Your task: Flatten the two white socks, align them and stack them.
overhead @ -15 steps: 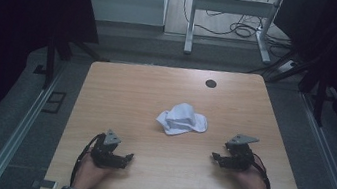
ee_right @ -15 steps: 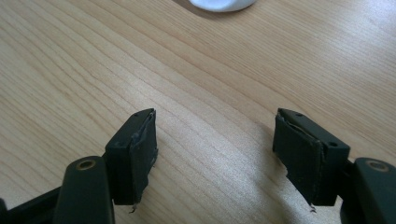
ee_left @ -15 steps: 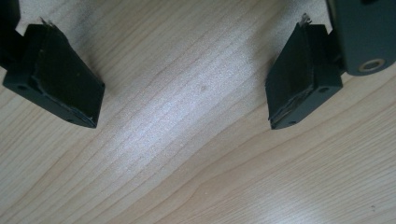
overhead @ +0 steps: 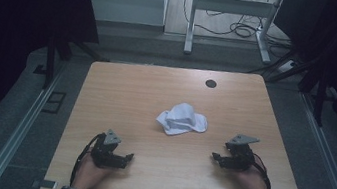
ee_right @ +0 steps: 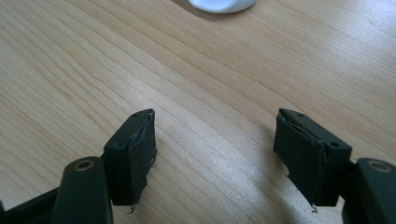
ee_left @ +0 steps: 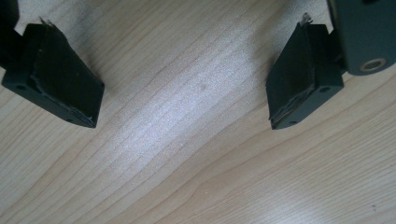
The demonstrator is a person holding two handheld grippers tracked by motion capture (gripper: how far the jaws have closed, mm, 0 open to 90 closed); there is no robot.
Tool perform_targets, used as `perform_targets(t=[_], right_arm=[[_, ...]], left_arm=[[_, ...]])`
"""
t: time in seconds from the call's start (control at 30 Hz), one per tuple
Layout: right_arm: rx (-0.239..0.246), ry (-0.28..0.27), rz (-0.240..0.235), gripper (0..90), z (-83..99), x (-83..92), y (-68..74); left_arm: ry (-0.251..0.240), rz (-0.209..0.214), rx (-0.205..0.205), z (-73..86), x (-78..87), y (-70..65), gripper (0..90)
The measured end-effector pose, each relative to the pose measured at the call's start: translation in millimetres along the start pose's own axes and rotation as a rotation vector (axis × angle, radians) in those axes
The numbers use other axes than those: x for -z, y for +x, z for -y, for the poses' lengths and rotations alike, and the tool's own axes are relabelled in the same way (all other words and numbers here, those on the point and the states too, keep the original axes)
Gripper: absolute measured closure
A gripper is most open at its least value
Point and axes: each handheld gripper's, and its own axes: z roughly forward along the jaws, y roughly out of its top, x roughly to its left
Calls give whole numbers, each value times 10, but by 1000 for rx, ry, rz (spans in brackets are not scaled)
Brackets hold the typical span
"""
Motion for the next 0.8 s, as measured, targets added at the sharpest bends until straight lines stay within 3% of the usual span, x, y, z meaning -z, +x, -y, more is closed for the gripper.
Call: perform_targets(t=[0.3, 0.53, 0.8], right_arm=[[-1, 12, 5, 302, -16, -2, 1], [-45, 13, -8, 336, -54, 5, -18], [-53, 0, -13, 384, -148, 42, -32]], left_arm=[[1, 0, -1, 0, 0, 0, 111], [2, 0, -3, -2, -1, 1, 108], [1, 1, -2, -1, -2, 1, 108]])
